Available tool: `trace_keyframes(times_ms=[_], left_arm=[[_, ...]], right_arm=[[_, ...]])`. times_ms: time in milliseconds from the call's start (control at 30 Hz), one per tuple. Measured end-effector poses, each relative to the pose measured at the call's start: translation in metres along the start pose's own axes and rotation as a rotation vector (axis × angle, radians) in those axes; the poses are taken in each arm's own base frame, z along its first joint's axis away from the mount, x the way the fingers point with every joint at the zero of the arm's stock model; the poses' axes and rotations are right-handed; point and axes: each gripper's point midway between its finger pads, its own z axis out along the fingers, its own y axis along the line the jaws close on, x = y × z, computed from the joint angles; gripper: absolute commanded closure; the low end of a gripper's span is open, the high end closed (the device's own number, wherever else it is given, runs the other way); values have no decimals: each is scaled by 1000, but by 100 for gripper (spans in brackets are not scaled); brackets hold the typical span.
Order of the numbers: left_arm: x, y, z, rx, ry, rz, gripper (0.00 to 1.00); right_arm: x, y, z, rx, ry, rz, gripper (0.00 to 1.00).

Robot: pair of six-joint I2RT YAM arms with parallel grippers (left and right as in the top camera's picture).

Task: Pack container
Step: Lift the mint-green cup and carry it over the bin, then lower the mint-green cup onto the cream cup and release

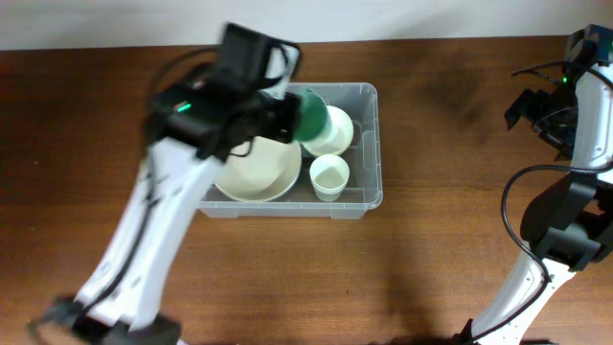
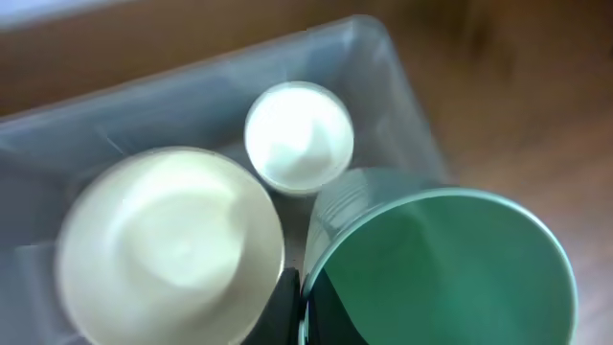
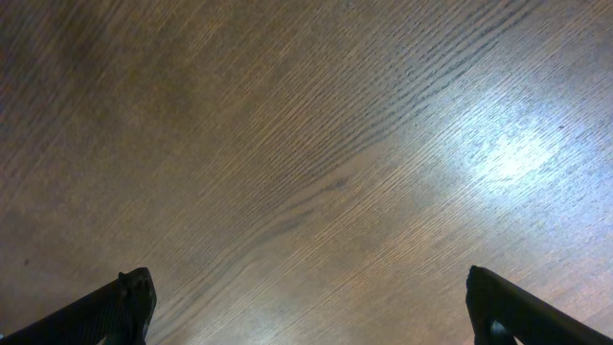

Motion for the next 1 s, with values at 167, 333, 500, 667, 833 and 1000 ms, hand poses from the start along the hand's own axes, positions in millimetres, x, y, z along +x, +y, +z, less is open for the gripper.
trace_keyframes(times_ms=[167, 333, 500, 667, 833, 1000], left_arm=[[29, -3, 70, -5, 187, 34, 99], [48, -1, 101, -12, 283, 39, 99], [51, -2, 101, -4, 300, 50, 99], [55, -10, 100, 46, 315, 71, 99], [59, -21, 98, 108, 330, 98, 99], [63, -26, 98, 129, 343, 115, 99]], right_arm=[[0, 0, 0, 0, 1, 0, 1], [0, 0, 0, 0, 0, -1, 1], [0, 0, 0, 0, 0, 0, 1], [0, 0, 0, 0, 0, -1, 1], [0, 0, 0, 0, 0, 0, 1], [0, 0, 0, 0, 0, 0, 1]])
